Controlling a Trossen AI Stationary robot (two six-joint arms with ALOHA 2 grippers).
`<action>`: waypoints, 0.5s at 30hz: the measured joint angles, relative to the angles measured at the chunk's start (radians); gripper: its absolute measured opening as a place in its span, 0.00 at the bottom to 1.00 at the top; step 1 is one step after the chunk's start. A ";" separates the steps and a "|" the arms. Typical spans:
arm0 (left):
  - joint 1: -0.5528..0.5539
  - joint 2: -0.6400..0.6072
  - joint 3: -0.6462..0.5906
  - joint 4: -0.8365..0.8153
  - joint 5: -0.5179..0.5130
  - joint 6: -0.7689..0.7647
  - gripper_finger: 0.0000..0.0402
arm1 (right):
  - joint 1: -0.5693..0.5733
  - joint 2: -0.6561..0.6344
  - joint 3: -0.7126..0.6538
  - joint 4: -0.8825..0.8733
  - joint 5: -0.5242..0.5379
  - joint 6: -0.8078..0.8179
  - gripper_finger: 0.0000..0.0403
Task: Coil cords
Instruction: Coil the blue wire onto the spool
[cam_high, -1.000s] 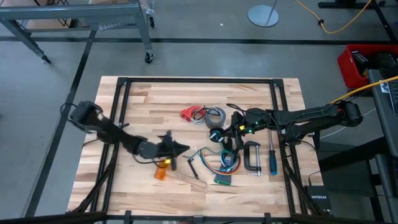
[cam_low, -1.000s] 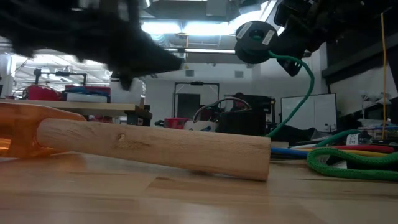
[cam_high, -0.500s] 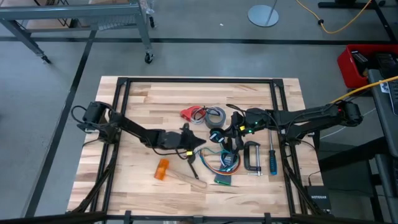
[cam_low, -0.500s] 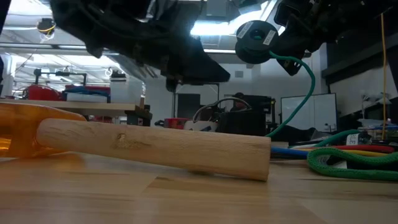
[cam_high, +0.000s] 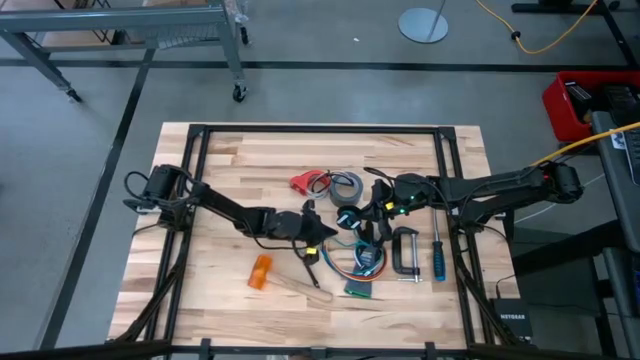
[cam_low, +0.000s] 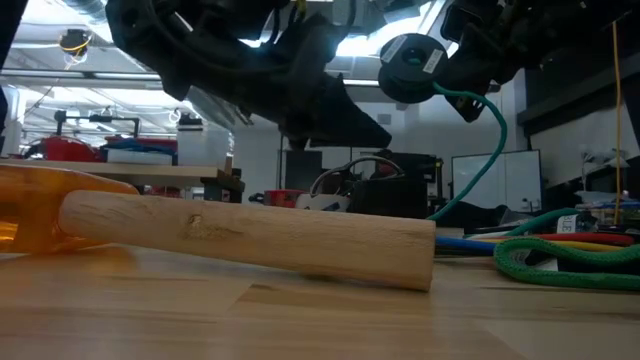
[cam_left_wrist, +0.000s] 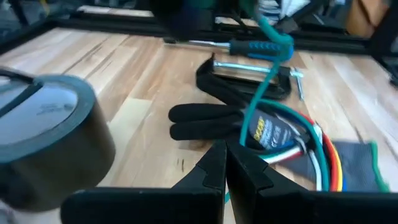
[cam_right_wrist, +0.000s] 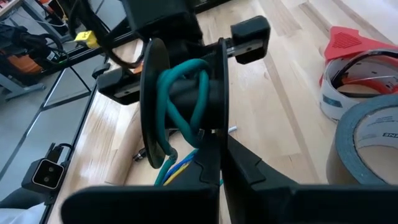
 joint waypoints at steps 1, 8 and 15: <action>0.004 0.000 0.002 -0.002 -0.003 -0.019 0.01 | 0.000 0.000 0.000 0.000 0.000 0.000 0.01; 0.011 0.000 0.002 -0.071 -0.008 -0.026 0.17 | 0.000 0.000 0.000 0.001 0.000 0.000 0.01; -0.005 0.000 0.003 0.027 -0.008 -0.010 0.37 | 0.000 0.000 0.000 0.013 0.085 -0.001 0.01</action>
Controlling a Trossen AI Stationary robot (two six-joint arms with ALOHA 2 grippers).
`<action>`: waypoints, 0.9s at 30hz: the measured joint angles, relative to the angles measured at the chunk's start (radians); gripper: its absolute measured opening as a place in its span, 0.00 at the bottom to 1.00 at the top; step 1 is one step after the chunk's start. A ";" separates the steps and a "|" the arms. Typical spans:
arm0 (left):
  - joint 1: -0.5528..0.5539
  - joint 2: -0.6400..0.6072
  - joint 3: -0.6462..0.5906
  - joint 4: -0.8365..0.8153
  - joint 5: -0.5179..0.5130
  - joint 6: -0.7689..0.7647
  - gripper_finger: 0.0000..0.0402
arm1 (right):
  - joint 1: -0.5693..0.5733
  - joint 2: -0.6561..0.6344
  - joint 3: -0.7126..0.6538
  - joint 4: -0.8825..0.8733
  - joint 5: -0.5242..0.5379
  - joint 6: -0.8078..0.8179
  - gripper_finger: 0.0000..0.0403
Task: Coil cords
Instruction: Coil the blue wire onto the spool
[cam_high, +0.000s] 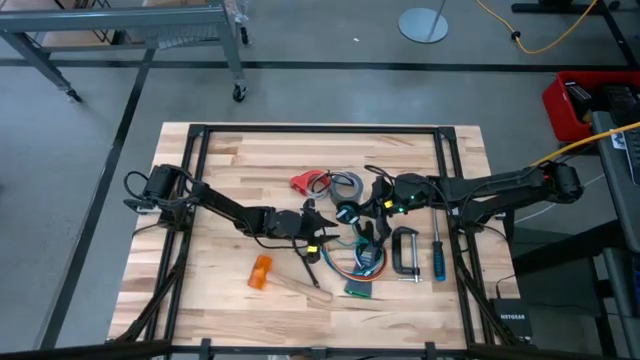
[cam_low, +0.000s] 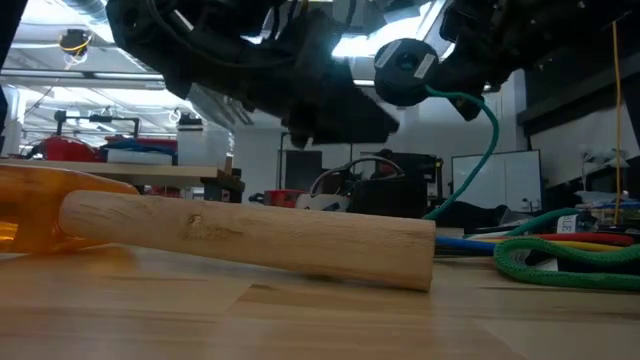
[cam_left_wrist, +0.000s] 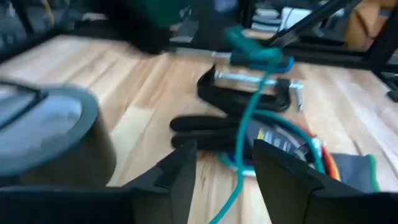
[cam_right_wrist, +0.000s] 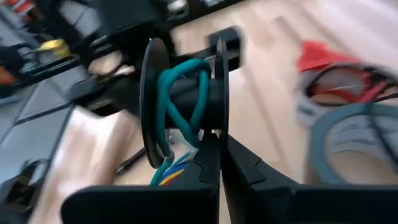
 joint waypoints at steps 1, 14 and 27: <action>-0.005 0.000 0.000 0.016 0.000 0.018 0.38 | 0.000 0.000 0.000 0.007 0.022 0.000 0.01; -0.011 0.223 0.078 0.328 -0.008 0.278 0.37 | 0.000 0.000 0.000 0.177 0.036 -0.036 0.01; 0.038 0.274 0.150 0.308 -0.031 0.320 0.38 | 0.000 0.000 0.000 0.174 0.036 -0.048 0.01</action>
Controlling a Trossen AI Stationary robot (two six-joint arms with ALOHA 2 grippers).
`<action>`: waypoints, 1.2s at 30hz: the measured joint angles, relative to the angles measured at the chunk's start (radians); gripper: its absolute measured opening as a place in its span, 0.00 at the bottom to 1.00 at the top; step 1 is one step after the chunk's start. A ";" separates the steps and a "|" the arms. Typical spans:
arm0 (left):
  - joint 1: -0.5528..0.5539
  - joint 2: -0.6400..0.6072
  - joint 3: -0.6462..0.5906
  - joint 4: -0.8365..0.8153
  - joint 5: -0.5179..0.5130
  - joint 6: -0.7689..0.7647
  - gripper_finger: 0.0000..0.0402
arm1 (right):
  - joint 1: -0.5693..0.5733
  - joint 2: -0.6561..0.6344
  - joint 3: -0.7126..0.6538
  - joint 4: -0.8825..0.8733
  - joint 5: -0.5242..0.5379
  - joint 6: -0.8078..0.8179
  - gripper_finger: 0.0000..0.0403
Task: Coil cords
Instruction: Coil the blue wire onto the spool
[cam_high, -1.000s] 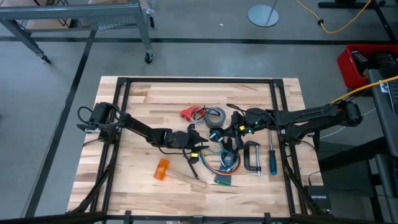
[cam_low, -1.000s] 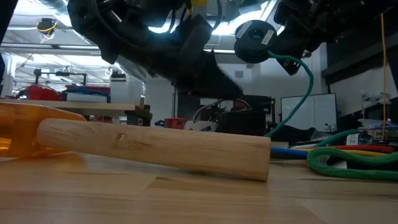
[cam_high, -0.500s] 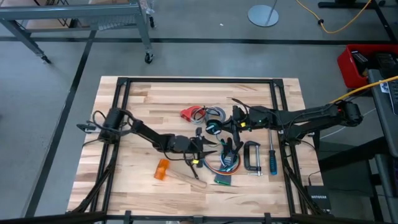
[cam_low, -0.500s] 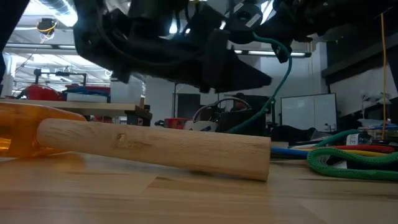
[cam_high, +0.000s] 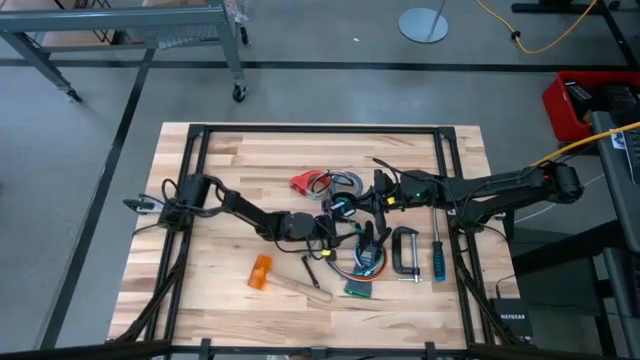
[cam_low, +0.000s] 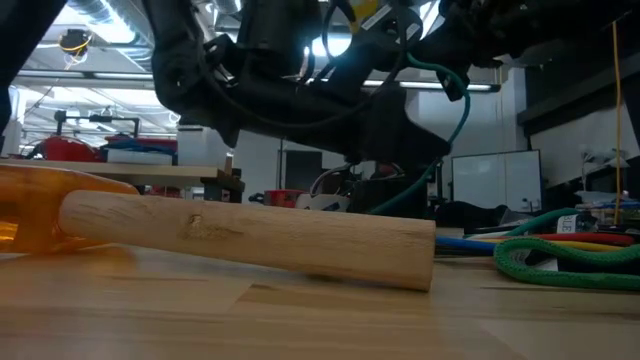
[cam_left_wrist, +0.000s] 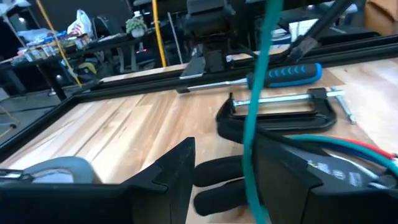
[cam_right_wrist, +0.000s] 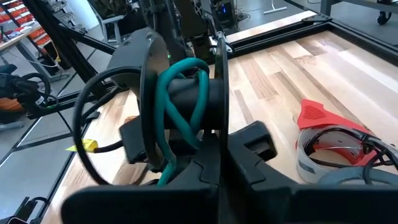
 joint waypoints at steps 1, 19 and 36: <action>0.003 0.000 0.000 -0.003 0.000 -0.003 0.38 | 0.000 0.000 0.000 0.000 0.000 0.000 0.01; 0.010 0.001 0.000 -0.085 0.001 -0.048 0.26 | 0.000 0.000 0.000 0.057 -0.019 -0.001 0.01; -0.012 -0.039 0.000 -0.370 -0.027 -0.189 0.01 | 0.000 0.000 0.000 -0.151 -0.019 -0.030 0.01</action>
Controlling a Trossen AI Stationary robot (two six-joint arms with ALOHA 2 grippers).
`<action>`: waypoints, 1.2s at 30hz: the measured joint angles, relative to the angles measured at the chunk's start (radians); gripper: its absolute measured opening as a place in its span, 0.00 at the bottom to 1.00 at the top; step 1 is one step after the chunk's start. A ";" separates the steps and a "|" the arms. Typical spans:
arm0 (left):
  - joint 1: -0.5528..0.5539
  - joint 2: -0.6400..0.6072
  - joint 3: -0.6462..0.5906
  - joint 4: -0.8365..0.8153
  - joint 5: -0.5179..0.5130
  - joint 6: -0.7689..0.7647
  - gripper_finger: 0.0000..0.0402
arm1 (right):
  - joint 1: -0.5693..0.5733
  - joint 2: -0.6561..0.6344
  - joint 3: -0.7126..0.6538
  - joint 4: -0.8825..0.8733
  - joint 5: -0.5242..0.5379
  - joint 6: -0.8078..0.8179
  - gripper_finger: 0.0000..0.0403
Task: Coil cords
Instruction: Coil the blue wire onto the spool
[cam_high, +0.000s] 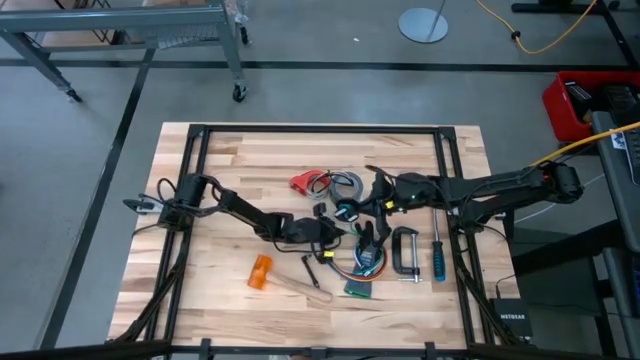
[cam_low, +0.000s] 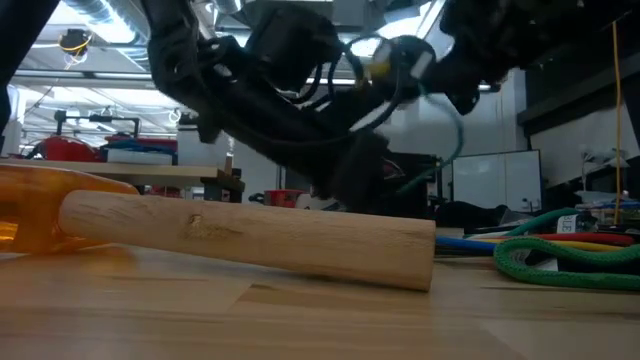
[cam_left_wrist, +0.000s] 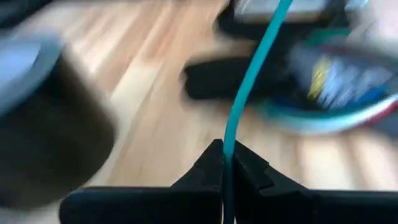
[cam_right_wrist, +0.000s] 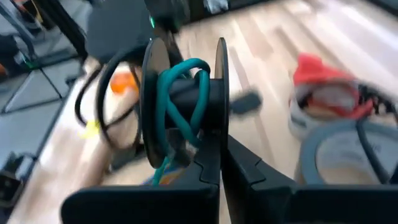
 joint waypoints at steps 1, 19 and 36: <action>0.001 -0.012 0.000 -0.062 -0.025 -0.020 0.01 | 0.000 0.000 0.000 -0.024 -0.007 0.000 0.01; 0.090 -0.394 -0.001 -0.661 -0.147 -0.238 0.00 | 0.000 0.000 0.000 -0.316 -0.108 0.071 0.01; 0.119 -0.454 0.000 -0.408 0.062 -0.448 0.00 | 0.000 0.053 0.000 -0.174 0.192 0.276 0.01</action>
